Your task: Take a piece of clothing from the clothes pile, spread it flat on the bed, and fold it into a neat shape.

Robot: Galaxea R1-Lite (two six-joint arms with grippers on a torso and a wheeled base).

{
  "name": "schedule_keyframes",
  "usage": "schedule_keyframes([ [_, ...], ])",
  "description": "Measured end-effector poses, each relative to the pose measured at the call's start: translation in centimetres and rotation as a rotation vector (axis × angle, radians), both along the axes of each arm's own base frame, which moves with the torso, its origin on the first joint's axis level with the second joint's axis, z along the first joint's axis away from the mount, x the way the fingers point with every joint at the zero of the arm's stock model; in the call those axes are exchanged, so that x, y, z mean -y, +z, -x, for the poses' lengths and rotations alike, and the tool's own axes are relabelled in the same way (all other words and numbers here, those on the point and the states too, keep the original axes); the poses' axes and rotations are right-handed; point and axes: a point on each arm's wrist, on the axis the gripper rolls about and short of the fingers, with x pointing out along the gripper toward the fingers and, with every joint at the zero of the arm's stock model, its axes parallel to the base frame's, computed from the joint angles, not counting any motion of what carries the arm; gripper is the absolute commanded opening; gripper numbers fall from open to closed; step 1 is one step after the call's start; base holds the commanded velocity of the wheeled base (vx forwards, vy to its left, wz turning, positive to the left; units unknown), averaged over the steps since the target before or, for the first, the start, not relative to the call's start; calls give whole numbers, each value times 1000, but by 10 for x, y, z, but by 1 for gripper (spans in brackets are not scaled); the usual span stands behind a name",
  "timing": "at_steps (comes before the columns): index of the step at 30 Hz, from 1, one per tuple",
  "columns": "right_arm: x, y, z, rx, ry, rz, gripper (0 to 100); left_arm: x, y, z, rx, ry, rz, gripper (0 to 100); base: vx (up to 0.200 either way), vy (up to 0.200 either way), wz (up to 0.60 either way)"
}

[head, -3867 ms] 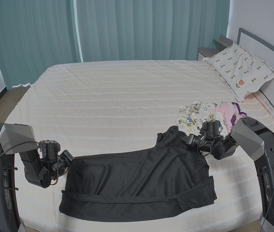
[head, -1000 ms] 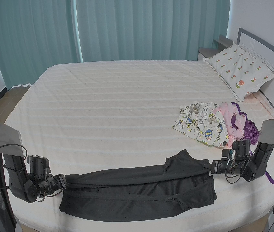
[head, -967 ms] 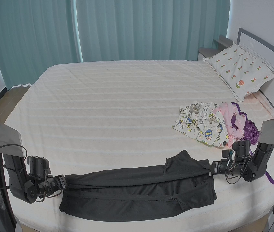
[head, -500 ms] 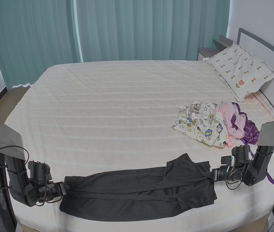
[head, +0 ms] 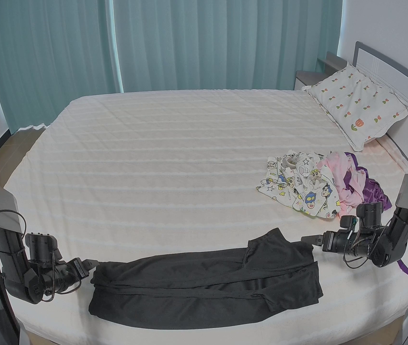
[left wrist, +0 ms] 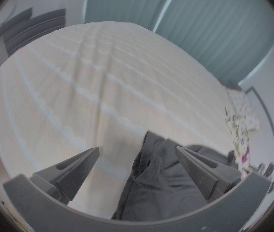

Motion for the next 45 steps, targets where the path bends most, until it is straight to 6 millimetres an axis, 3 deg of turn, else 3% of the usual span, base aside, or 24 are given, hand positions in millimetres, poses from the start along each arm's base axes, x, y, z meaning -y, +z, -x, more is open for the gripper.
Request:
schedule_keyframes([
  [7, -25, 13, -9, 20, 25, -64, 100, -4, 19, -13, 99, 142, 168, 100, 0, 0, 0],
  [14, -50, -2, -19, -34, 83, -57, 100, 7, 27, -26, 145, 170, 264, 100, 0, 0, 0],
  [31, -52, -34, -24, -97, 106, -5, 100, 12, 16, -28, 112, 159, 269, 100, 0, 0, 0],
  [32, -52, -35, -24, -99, 107, -5, 0, 12, 16, -28, 111, 159, 268, 100, 0, 0, 0],
  [45, -47, -29, -12, -112, 89, 13, 0, 13, 15, -26, 105, 154, 268, 100, 0, 0, 0],
])
